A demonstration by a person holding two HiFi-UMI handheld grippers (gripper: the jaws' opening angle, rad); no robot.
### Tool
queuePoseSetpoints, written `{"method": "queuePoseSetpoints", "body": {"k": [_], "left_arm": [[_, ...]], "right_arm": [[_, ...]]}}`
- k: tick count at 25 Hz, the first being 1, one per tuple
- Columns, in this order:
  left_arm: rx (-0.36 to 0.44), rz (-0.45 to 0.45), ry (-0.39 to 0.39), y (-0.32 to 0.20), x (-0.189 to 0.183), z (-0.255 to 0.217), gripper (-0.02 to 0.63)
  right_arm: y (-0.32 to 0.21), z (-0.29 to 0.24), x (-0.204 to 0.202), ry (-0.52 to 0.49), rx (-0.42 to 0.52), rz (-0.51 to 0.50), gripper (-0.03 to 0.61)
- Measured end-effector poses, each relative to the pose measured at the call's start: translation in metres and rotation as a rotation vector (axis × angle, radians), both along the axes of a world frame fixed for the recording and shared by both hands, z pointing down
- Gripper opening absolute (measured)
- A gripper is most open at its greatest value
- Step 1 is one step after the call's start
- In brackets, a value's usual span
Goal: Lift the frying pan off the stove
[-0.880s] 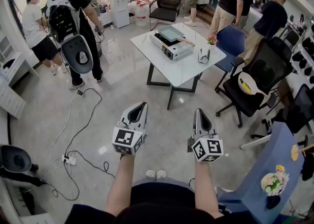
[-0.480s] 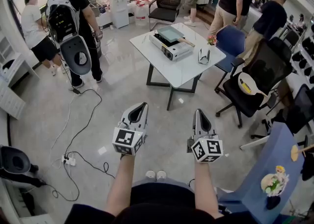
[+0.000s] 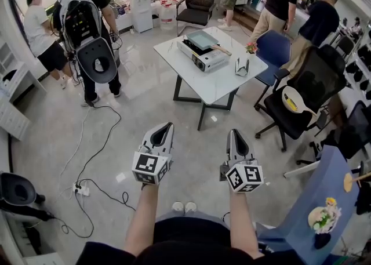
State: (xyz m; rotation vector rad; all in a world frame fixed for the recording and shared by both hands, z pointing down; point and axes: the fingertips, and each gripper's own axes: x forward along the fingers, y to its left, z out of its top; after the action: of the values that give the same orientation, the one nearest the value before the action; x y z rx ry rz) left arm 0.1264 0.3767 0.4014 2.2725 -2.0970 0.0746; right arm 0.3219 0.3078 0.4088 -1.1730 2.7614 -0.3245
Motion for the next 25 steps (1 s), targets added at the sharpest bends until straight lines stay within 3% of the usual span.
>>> {"method": "queuePoseSetpoints", "body": {"k": [3, 7, 10, 25], "left_arm": [[-0.003, -0.003, 0.003, 0.001, -0.003, 0.001, 0.018], [-0.005, -0.01, 0.009, 0.004, -0.008, 0.005, 0.018], [-0.013, -0.014, 0.015, 0.003, -0.011, 0.009, 0.018], [-0.002, -0.025, 0.01, 0.002, -0.061, 0.014, 0.018]], "right_arm": [[0.002, -0.001, -0.005, -0.012, 0.001, -0.026, 0.042], [0.004, -0.002, -0.012, -0.026, 0.004, -0.064, 0.162], [0.004, 0.0, -0.016, -0.024, 0.003, -0.078, 0.201], [-0.013, 0.008, -0.047, -0.025, 0.004, -0.041, 0.213]]}}
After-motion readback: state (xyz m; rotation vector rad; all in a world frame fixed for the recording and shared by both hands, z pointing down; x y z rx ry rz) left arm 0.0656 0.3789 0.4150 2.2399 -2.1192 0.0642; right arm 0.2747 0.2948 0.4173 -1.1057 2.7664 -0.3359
